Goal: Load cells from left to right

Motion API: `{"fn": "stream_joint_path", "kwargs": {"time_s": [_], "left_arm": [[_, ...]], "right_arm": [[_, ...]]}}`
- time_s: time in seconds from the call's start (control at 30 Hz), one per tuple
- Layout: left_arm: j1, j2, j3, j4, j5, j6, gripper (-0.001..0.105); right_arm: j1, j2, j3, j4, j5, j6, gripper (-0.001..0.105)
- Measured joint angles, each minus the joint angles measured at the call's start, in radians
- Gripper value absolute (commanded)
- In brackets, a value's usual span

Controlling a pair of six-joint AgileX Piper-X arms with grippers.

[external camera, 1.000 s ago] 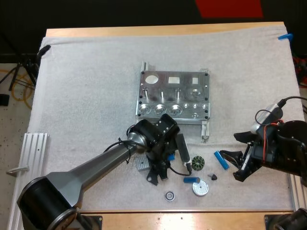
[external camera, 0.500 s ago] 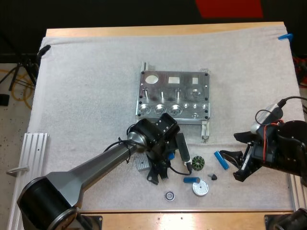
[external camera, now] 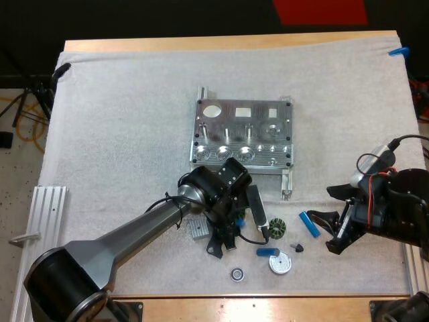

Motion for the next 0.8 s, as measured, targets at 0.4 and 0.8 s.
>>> {"fn": "stream_joint_path", "kwargs": {"time_s": [0.4,0.8], "left_arm": [[0.000,0.000,0.000,0.017,0.028,-0.016,0.065],[-0.110,0.000,0.000,0.023,-0.010,0.053,0.029]], "right_arm": [[0.000,0.000,0.000,0.000,0.000,0.000,0.059],[0.000,0.000,0.000,0.000,0.000,0.000,0.059]]}}
